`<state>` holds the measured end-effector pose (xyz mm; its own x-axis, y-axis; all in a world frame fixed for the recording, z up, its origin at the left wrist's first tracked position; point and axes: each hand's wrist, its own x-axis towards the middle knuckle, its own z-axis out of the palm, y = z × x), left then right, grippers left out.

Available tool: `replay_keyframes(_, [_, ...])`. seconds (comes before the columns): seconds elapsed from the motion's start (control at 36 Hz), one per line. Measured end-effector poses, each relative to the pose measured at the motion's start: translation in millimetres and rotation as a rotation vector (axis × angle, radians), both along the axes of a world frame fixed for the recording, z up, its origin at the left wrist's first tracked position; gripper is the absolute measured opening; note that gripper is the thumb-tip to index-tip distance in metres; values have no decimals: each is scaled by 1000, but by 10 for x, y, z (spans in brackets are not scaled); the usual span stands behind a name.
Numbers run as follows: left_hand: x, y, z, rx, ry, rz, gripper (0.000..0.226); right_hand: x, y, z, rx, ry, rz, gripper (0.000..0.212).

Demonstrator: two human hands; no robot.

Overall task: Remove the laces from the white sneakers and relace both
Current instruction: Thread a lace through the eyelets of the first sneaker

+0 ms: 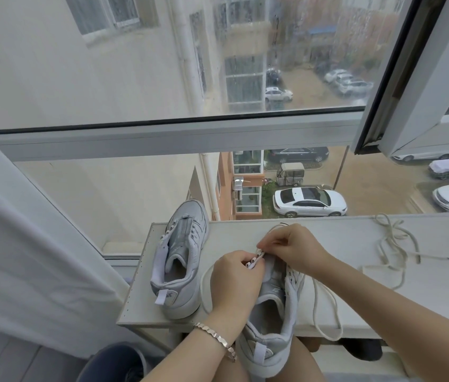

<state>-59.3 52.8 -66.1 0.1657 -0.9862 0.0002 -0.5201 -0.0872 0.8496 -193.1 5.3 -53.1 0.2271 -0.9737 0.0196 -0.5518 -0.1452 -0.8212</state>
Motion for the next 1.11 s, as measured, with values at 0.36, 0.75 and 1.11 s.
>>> replay_keyframes(0.36, [4, -15, -37, -8, -8, 5, 29, 200, 79, -10, -178, 404, 6, 30])
replay_keyframes(0.75, [12, -8, -43, 4, -2, 38, 24, 48, 1, 200, -24, 406, 327, 22])
replay_keyframes(1.11, [7, 0, -28, -31, -29, -14, 23, -46, -88, 162, -71, 406, 390, 17])
